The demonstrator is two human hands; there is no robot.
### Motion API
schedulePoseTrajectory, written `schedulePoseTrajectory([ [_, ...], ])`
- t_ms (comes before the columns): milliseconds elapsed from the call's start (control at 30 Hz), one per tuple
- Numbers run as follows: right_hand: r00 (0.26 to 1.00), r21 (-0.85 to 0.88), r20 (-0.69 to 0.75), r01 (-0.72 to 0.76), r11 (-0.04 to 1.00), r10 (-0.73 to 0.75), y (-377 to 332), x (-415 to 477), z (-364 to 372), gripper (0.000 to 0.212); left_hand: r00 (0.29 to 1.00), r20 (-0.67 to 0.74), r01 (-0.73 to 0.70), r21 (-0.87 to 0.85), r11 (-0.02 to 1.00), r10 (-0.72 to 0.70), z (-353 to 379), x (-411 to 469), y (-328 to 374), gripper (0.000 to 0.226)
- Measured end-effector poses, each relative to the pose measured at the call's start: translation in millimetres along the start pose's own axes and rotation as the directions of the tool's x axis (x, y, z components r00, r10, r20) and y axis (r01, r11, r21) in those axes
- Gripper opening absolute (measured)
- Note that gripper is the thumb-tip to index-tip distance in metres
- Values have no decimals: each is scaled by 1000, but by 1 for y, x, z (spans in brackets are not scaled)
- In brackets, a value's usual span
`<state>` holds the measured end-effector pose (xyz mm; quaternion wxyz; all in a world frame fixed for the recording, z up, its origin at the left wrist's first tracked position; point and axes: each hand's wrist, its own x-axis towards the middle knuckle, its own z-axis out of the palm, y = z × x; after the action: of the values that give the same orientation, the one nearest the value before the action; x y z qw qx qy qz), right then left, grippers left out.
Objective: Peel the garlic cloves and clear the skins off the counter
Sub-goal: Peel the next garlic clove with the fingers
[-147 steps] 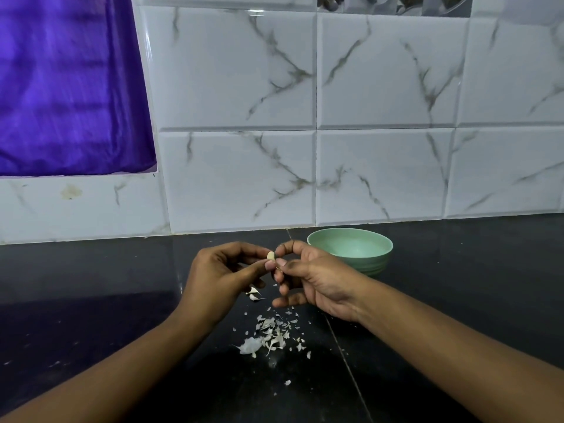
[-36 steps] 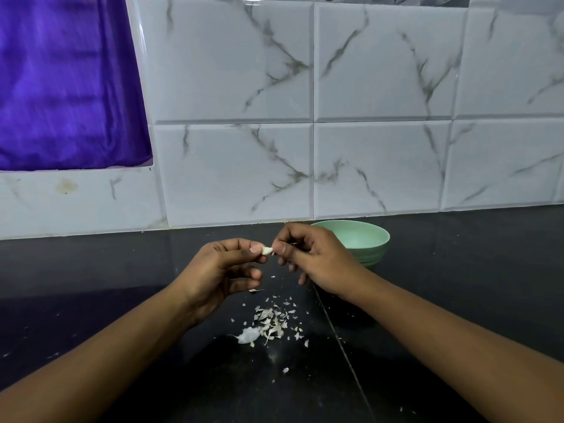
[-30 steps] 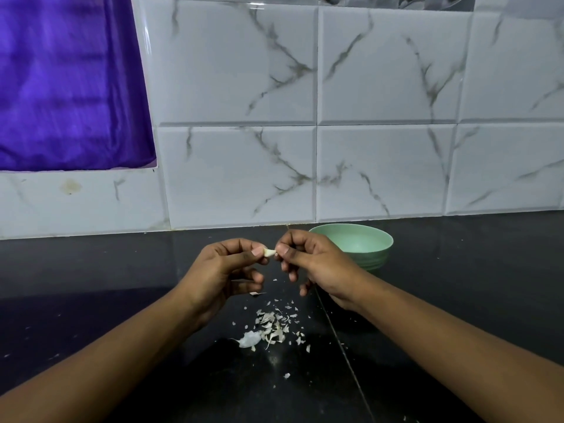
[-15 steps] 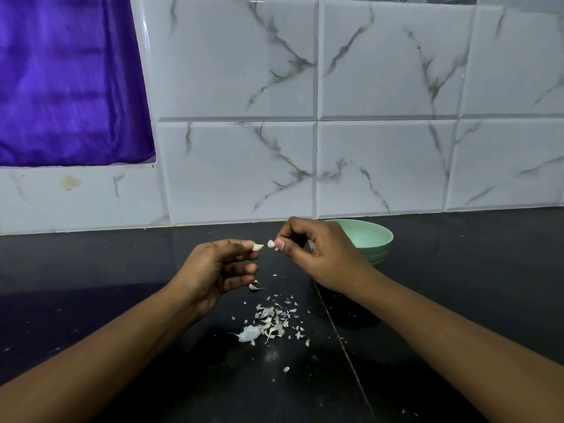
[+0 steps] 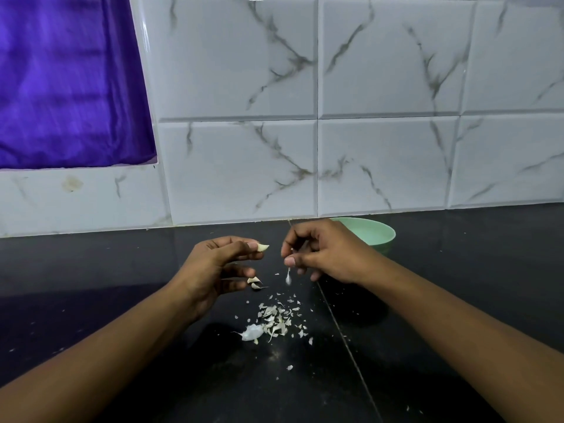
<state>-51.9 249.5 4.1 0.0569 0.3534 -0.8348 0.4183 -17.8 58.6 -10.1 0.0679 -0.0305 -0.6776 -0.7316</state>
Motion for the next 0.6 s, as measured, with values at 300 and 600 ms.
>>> schedulePoseTrajectory([
  [300, 977, 2, 141, -159, 987, 157, -7, -2, -2, 32, 999, 28, 21, 18, 1000, -22, -1, -1, 0, 16],
  [600, 990, 252, -77, -94, 963, 117, 3, -1, 9, 27, 996, 81, 40, 40, 998, -43, 0, -1, -2, 12],
])
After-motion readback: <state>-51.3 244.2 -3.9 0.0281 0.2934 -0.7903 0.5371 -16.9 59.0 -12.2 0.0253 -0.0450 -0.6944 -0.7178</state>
